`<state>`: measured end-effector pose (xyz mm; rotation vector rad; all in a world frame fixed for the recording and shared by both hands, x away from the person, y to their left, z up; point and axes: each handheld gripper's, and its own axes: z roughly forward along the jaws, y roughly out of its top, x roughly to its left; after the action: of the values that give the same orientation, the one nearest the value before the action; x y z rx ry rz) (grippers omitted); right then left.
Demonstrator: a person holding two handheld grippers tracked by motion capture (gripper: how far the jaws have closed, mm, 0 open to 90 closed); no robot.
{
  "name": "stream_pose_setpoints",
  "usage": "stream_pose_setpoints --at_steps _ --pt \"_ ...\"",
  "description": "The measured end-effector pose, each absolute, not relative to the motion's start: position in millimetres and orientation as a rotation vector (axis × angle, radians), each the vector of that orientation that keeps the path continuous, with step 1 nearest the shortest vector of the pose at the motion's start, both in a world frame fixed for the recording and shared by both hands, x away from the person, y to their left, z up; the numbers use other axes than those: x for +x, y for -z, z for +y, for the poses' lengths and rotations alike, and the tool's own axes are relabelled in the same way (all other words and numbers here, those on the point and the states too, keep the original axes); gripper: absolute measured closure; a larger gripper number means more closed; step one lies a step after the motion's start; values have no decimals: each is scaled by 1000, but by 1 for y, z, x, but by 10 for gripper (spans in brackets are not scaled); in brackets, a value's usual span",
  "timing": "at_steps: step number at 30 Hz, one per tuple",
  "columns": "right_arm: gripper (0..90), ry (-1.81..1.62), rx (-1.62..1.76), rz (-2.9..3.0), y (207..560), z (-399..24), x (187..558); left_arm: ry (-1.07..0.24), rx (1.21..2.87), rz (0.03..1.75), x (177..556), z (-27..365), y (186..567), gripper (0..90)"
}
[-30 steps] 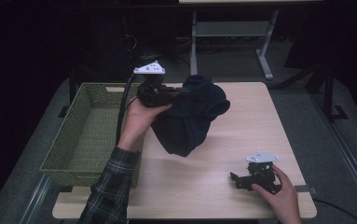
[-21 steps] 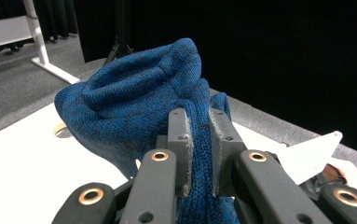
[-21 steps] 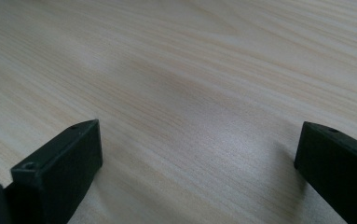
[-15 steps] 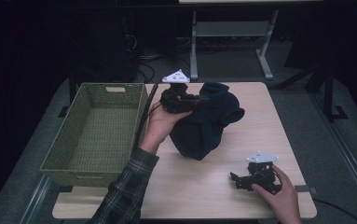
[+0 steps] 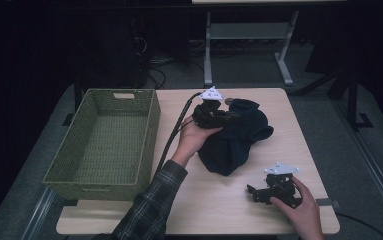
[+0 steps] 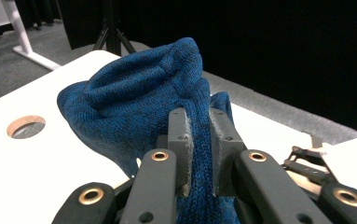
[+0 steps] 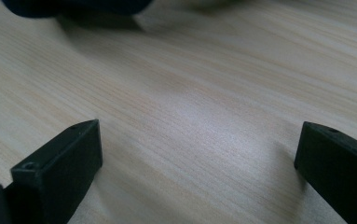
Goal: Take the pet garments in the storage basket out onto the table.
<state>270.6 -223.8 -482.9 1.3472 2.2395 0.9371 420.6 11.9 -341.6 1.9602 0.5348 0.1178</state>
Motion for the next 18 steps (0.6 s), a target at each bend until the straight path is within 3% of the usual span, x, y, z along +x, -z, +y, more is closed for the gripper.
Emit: stream_pose_setpoints --at_steps 18 --pt "5 -937 1350 2241 483 -224 270 -116 2068 578 437 -9 391 791"
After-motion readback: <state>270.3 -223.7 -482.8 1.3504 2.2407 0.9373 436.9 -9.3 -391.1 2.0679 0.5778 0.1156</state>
